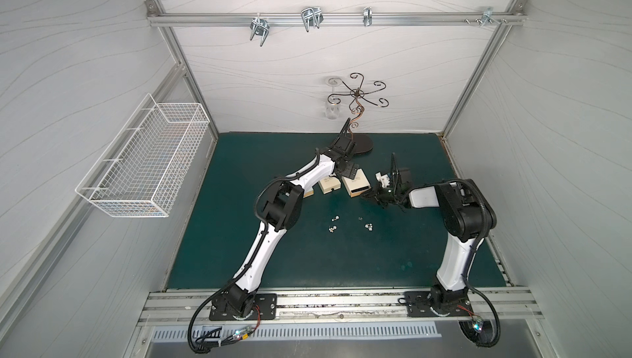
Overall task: Place the earrings into the drawer-style jewelry box
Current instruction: Open the drawer in the jewelry box.
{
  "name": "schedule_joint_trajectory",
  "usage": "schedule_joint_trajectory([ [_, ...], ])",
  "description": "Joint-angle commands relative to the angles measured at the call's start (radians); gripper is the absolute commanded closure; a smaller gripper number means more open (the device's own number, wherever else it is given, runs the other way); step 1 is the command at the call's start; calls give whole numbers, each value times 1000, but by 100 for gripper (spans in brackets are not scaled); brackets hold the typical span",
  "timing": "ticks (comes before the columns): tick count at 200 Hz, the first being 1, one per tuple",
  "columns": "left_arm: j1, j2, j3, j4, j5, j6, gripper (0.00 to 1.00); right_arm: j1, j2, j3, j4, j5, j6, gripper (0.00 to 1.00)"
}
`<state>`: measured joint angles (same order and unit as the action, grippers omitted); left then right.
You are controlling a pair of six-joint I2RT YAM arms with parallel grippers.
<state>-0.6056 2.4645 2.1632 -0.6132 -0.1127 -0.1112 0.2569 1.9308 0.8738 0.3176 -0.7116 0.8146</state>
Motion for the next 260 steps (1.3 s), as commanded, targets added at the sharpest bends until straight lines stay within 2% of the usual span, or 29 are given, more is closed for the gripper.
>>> schedule_joint_trajectory([
  [1, 3, 47, 38, -22, -25, -14, 2, -7, -30, -12, -9, -24, -1, 100],
  [260, 3, 59, 37, -19, -48, -6, 2, -42, -171, -169, -83, -34, -61, 100],
])
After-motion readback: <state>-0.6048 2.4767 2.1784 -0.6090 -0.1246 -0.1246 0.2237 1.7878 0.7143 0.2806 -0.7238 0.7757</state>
